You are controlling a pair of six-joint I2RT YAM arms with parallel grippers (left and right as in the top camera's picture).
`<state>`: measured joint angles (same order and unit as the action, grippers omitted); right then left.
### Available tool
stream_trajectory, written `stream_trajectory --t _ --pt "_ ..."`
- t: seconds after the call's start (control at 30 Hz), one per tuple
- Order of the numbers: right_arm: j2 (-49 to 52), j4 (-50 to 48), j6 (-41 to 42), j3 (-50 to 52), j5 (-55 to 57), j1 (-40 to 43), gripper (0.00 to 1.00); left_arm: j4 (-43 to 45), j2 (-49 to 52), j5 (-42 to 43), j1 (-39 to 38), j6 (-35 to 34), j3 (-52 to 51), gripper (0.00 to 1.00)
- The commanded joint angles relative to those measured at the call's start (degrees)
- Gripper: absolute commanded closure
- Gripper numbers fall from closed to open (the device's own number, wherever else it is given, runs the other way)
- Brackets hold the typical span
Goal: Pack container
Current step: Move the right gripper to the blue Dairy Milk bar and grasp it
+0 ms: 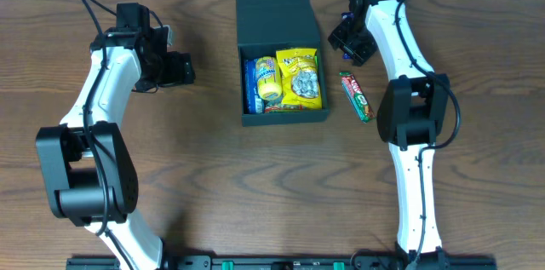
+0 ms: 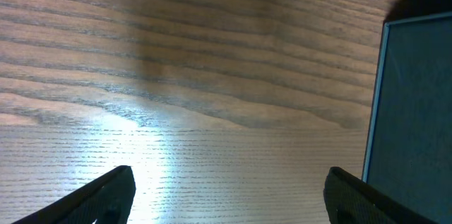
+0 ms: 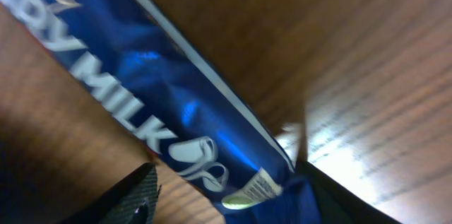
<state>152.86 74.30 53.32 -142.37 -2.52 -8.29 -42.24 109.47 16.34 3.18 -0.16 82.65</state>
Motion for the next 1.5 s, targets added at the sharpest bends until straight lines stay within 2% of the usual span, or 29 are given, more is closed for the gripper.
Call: stream_trajectory --t 0.0,0.1,0.27,0.4,0.53,0.73,1.03,1.17,1.47 --pt "1.0 0.9 -0.7 -0.8 3.2 0.7 0.39 -0.5 -1.3 0.2 0.2 -0.2 1.2 0.13" --pt "0.9 0.5 -2.0 -1.1 4.2 1.2 0.39 -0.5 -1.3 0.2 0.2 -0.2 1.2 0.13" --pt "0.9 1.2 -8.7 -2.1 4.2 1.7 0.28 -0.6 -1.3 0.2 0.2 -0.2 1.2 0.13" --pt "0.9 1.1 -18.6 -2.1 4.3 1.6 0.29 -0.6 -1.3 0.2 0.2 -0.2 1.2 0.13" --pt "0.9 0.6 -23.4 -2.1 4.3 1.7 0.25 -0.6 -1.3 0.2 0.2 -0.2 1.2 0.13" --pt "0.9 -2.3 -37.8 -2.1 4.3 1.7 0.21 -0.6 -1.3 0.2 0.2 -0.3 1.2 0.13" --pt "0.9 -5.4 -45.3 -2.1 4.0 1.4 0.28 -0.6 -1.3 0.2 0.2 -0.7 1.2 0.13" --pt "0.9 -5.5 -45.9 -2.1 3.9 1.1 0.36 -0.6 -1.3 0.2 0.2 -0.7 1.2 0.13" --pt "1.0 -5.9 -46.8 -0.9 3.6 0.9 0.40 -0.6 -1.3 0.2 0.2 -1.2 1.2 0.13"
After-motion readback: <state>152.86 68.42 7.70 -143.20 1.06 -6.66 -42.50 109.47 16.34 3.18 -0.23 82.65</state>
